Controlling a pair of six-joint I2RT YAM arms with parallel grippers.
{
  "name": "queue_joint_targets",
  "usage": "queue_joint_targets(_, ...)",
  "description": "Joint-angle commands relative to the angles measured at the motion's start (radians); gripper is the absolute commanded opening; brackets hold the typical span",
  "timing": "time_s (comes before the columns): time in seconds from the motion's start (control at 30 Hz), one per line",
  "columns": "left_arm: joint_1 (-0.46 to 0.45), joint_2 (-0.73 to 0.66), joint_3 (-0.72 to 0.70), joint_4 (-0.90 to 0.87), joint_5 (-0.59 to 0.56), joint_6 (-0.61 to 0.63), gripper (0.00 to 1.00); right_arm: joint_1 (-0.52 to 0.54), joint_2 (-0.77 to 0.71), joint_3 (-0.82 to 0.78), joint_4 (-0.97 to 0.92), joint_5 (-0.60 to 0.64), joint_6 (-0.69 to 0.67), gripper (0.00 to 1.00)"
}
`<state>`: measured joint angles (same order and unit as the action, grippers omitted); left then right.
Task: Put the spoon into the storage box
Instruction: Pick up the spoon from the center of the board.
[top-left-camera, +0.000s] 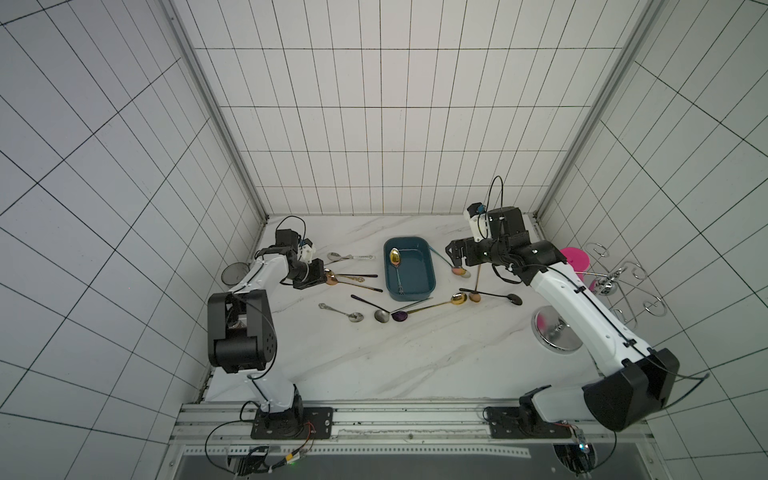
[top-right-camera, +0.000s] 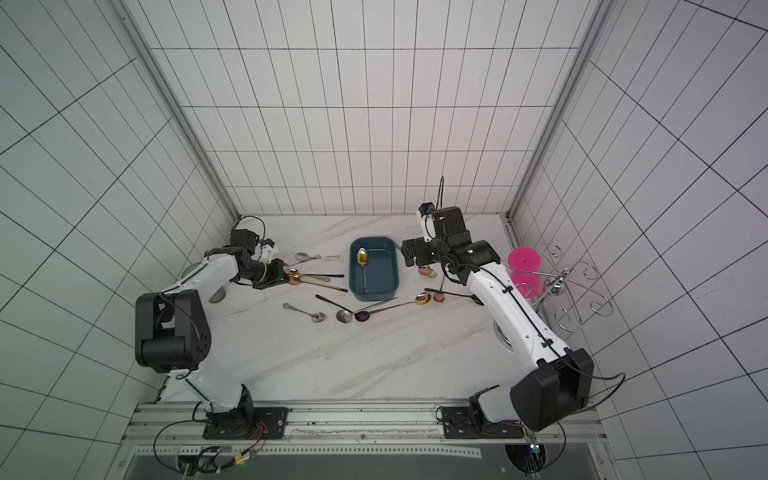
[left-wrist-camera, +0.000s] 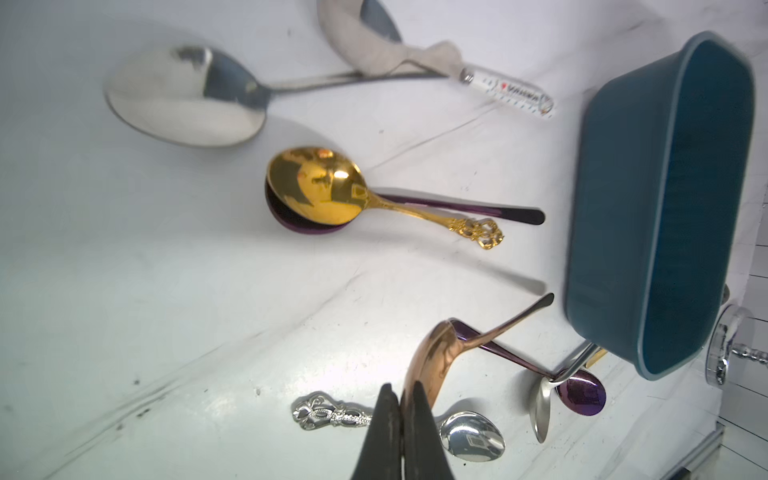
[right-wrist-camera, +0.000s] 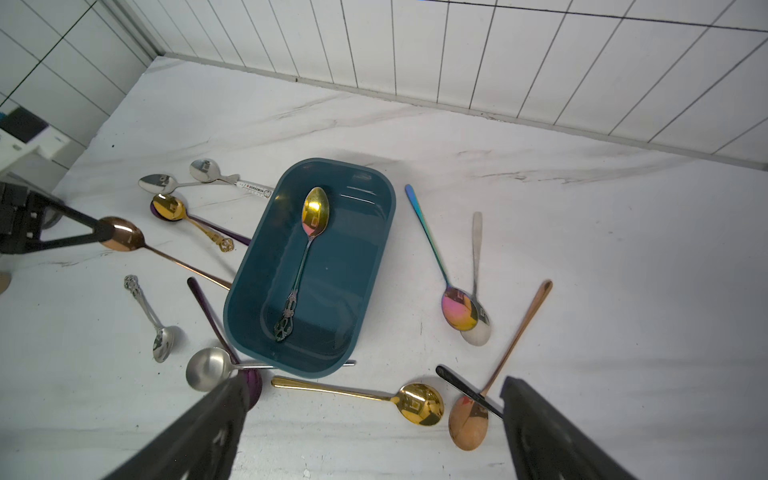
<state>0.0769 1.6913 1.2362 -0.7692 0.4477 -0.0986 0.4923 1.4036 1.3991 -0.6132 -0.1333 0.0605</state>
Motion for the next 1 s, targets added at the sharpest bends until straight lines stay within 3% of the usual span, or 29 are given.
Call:
queue_joint_targets(0.0,-0.04,-0.086,0.053,-0.022,-0.062,0.099,0.0,0.055,0.017,0.056,0.027,-0.075,-0.116,0.97)
queue_joint_targets(0.23,-0.069,-0.197,0.144,-0.077,-0.103,0.173,0.0,0.231,0.046,0.026,0.146,-0.073,-0.354,0.94)
queue_joint_targets(0.4,-0.088,-0.252,0.204,-0.106,-0.037,0.233,0.0,0.321,0.088,0.026,0.243,-0.06,-0.458,0.94)
queue_joint_targets(0.67,-0.26,-0.321,0.197,-0.136,-0.047,0.514,0.0,0.323,0.276,0.289,0.054,-0.281,-0.331,0.88)
queue_joint_targets(0.8,-0.298,-0.325,0.209,-0.172,0.015,0.604,0.0,0.314,0.332,0.349,0.0,-0.426,-0.25,0.86)
queue_joint_targets(0.97,-0.299,-0.314,0.265,-0.231,0.119,0.668,0.0,0.256,0.4,0.377,-0.022,-0.643,-0.107,0.68)
